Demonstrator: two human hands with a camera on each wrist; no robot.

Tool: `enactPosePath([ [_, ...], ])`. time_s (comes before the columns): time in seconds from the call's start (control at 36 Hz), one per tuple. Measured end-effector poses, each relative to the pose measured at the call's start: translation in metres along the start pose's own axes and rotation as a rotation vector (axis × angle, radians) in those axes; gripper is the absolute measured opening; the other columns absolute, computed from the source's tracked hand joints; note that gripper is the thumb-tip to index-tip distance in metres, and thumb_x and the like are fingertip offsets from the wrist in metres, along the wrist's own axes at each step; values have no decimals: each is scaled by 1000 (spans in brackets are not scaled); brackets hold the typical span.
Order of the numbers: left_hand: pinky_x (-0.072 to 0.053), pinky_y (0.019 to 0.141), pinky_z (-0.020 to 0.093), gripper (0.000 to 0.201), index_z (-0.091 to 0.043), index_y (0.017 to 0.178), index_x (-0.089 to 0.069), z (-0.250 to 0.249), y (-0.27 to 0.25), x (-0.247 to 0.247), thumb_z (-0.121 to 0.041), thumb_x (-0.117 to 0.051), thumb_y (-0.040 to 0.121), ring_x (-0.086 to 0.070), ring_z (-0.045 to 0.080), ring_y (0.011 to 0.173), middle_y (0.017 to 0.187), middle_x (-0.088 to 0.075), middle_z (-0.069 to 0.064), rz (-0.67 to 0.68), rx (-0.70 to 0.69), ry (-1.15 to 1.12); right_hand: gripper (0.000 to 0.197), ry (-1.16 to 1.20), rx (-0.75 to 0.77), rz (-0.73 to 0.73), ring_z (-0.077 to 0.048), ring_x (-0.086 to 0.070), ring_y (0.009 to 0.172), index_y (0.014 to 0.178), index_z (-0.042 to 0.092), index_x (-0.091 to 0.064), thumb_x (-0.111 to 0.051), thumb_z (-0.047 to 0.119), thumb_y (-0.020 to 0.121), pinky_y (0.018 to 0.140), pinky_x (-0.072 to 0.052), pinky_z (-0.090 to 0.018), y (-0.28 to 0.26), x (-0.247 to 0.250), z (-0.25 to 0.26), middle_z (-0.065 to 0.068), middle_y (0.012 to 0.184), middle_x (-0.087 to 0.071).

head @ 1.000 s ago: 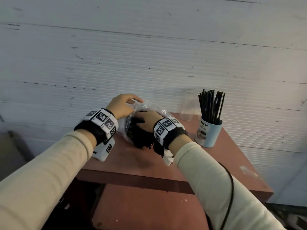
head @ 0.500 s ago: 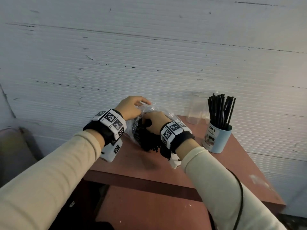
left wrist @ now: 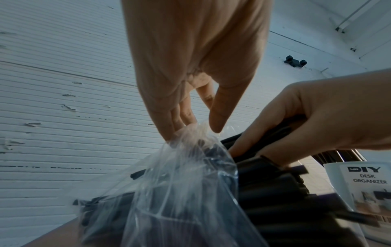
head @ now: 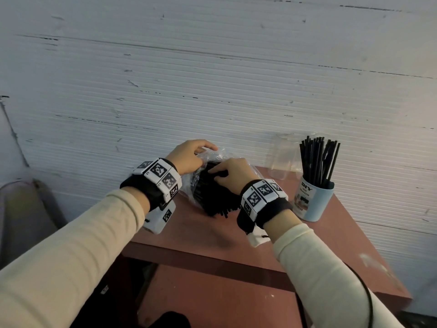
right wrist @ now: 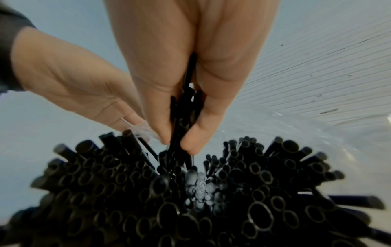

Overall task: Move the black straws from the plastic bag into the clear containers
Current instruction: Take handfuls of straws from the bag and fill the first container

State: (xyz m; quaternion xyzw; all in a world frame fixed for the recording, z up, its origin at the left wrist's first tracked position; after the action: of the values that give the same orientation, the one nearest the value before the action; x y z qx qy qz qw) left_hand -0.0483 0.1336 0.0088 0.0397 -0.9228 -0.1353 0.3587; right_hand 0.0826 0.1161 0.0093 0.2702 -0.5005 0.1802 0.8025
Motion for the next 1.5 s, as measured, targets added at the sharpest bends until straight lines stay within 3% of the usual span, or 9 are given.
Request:
enactPosePath([
  [0.22, -37, 108, 29, 51, -33, 125, -61, -6, -7, -4, 0, -65, 87, -44, 9, 135, 139, -55, -4, 28, -38, -19, 30, 84, -48, -36, -11, -62, 95, 113, 29, -71, -62, 16, 87, 86, -46, -16, -12, 9, -19, 1, 114, -69],
  [0.39, -39, 97, 25, 50, -30, 125, -61, -24, -21, -1, -8, -68, 80, -53, 15, 118, 130, -54, 1, -186, -182, 166, 28, 129, 5, -44, 14, -49, 61, 113, 27, -72, -65, 16, 87, 61, -34, 4, -32, 23, -32, 6, 105, -70],
  [0.58, -39, 98, 24, 56, -27, 127, -59, -66, -28, -45, -26, -78, 74, -51, 7, 114, 125, -52, -10, 43, -436, 357, 29, 129, 6, -53, 4, -57, 70, 111, 29, -72, -69, 17, 85, 63, -38, 2, -48, 35, -45, 5, 98, -71],
  [0.72, -38, 99, 25, 66, -25, 129, -53, -69, -14, -83, -23, -82, 70, -52, 12, 116, 126, -59, -7, 236, -426, 460, 30, 117, 24, -39, -5, -58, 84, 113, 26, -72, -70, 17, 85, 70, -37, 3, -56, 34, -50, 2, 105, -70],
  [0.89, -50, 83, 34, 54, -23, 122, -54, -68, -6, -102, -21, -77, 74, -63, 19, 97, 109, -68, -3, 263, -412, 476, 34, 164, 12, -6, -11, -63, 97, 117, 33, -68, -69, 21, 86, 89, -49, -22, -64, 28, -59, 2, 108, -70],
  [1.03, -48, 73, 32, 4, -28, 85, -64, -61, -3, -97, -29, -61, 88, -65, 19, 81, 83, -68, -5, 199, -363, 408, 56, 281, 35, -68, -5, -61, 105, 134, 38, -53, -74, 26, 83, 95, -45, -19, -73, 41, -65, 10, 119, -64],
  [1.19, -46, 74, 25, 13, -25, 90, -66, -62, -7, -82, -33, -56, 93, -61, 11, 81, 86, -67, -9, 70, -389, 524, 67, 395, -193, -195, -3, -61, 88, 128, 21, -43, -76, 48, 76, 77, -50, -20, -87, 58, -89, 10, 105, -57],
  [1.39, -32, 58, 8, 25, -20, 71, -51, -53, 0, -85, -19, -65, 91, -46, -1, 60, 62, -50, -11, 124, -360, 292, 45, 48, -201, 313, -10, -66, 75, 103, 19, -64, -60, 60, 84, 71, -52, -24, -81, 0, -78, 2, 88, -70],
  [1.5, -32, 59, 7, 23, -17, 72, -51, -56, -4, -84, -14, -67, 89, -45, -2, 60, 62, -49, -9, 129, -414, 273, 35, 93, -205, 473, -9, -66, 64, 100, 8, -66, -71, 38, 84, 63, -55, -23, -74, -32, -68, -2, 81, -72],
])
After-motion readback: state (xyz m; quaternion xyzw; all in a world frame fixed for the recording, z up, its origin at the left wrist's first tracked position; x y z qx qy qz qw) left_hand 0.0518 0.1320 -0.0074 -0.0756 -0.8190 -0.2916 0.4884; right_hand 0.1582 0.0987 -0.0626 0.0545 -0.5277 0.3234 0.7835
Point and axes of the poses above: each hand's wrist, its own y-axis towards the middle knuckle, its own x-axis out of the back of the hand, z = x × y, the point moved 8 cm from there along y, towards the middle knuckle
